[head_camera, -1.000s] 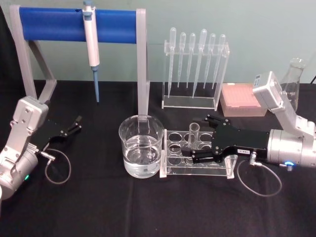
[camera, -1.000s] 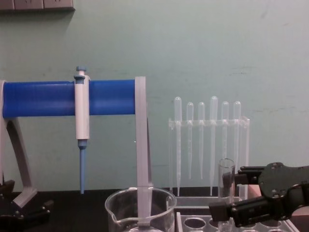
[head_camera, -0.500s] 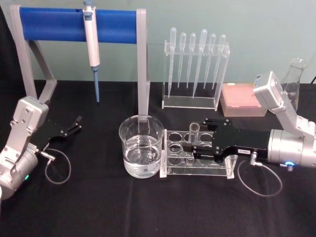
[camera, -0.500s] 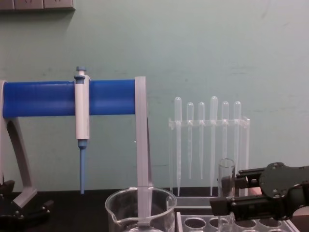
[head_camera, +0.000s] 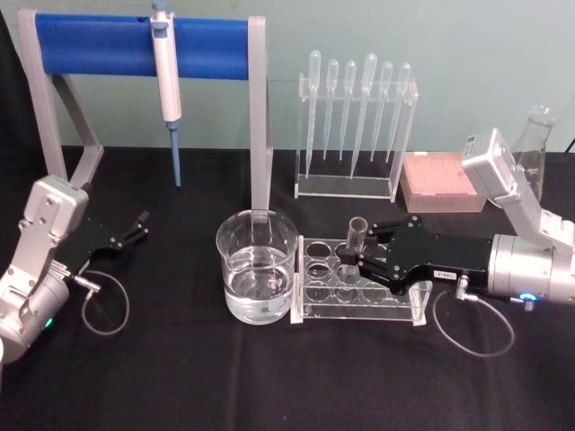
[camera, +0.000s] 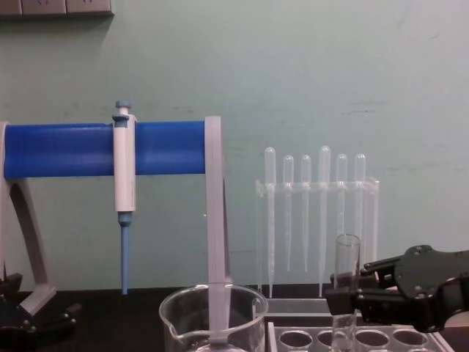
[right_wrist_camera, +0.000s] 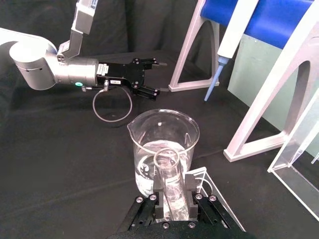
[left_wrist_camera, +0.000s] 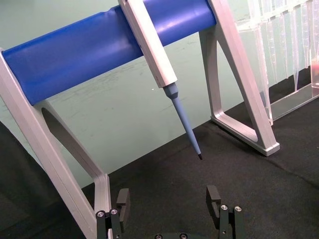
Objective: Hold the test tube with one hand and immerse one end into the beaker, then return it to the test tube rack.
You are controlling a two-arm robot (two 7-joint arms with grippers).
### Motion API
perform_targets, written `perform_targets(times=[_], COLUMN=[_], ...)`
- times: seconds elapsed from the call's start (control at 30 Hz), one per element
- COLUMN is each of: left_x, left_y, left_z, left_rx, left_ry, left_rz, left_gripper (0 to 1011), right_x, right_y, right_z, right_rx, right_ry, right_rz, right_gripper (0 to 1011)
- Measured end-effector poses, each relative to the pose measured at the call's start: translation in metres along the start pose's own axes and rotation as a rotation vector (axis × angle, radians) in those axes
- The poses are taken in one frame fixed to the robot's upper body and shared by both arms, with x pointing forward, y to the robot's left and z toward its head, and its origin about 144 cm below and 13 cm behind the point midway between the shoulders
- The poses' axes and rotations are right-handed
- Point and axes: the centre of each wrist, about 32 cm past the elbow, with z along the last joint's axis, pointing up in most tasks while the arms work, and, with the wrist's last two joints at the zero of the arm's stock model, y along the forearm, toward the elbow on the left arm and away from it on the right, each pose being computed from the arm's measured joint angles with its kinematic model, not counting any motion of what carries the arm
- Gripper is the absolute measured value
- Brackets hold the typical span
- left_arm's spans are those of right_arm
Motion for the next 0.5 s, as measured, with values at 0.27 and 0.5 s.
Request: perform_targets(times=[0.27, 0.5], left_x=[0.0, 0.0], left_y=[0.0, 0.0], left_z=[0.0, 0.0], left_rx=[0.0, 0.0], left_ry=[0.0, 0.0], left_rz=[0.0, 0.0], left_gripper=[1000, 1000], right_x=[0.0, 0.0002], right_y=[0.0, -0.0007], right_z=[0.0, -0.0003], right_rx=[0.0, 0.002], right_ry=[0.0, 0.005], right_rz=[0.0, -0.001], right_gripper=[255, 255])
